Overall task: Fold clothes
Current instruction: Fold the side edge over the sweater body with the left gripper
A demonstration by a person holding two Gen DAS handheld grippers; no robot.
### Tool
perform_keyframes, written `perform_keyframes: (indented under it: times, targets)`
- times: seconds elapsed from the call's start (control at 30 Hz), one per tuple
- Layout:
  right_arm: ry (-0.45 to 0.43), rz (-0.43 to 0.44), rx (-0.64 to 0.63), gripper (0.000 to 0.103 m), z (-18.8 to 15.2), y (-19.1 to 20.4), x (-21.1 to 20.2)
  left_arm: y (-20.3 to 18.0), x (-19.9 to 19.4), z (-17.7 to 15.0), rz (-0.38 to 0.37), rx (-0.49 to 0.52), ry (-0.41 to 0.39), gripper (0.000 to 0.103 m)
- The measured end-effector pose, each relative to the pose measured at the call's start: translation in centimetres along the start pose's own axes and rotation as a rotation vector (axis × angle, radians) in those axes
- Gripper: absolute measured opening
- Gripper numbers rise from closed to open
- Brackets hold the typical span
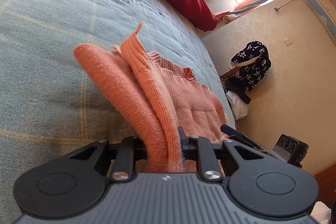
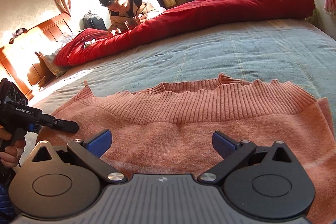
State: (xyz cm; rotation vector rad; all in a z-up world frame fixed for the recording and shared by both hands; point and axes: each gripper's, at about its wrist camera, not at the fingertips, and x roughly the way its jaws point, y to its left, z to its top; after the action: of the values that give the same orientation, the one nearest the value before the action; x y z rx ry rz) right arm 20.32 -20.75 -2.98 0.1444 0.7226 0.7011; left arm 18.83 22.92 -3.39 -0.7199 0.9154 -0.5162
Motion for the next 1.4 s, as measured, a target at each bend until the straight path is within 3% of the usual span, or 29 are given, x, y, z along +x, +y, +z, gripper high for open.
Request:
perform_keyframes:
  times: [0.47,0.77,1.1,1.4]
  targets:
    - [-0.121,-0.037,0.079,0.103,-1.0,-4.9,-6.8,-8.6,2.5,0.6,-0.070,0.023,-0.073,0.020]
    - [-0.176,-0.074,0.151,0.103,-2.2,-8.7,-10.4,-13.3,7.3,1.3,-0.133,0.015,-0.092,0.020]
    - [-0.227,-0.142,0.229,0.103,-3.8,-13.0,-13.8,-17.3,15.6,1.1,-0.154,0.024,-0.009,0.020]
    - [-0.251,-0.205,0.320,0.103,-5.3,-16.8,-15.7,-19.6,22.6,0.0,-0.092,0.080,0.102,0.020]
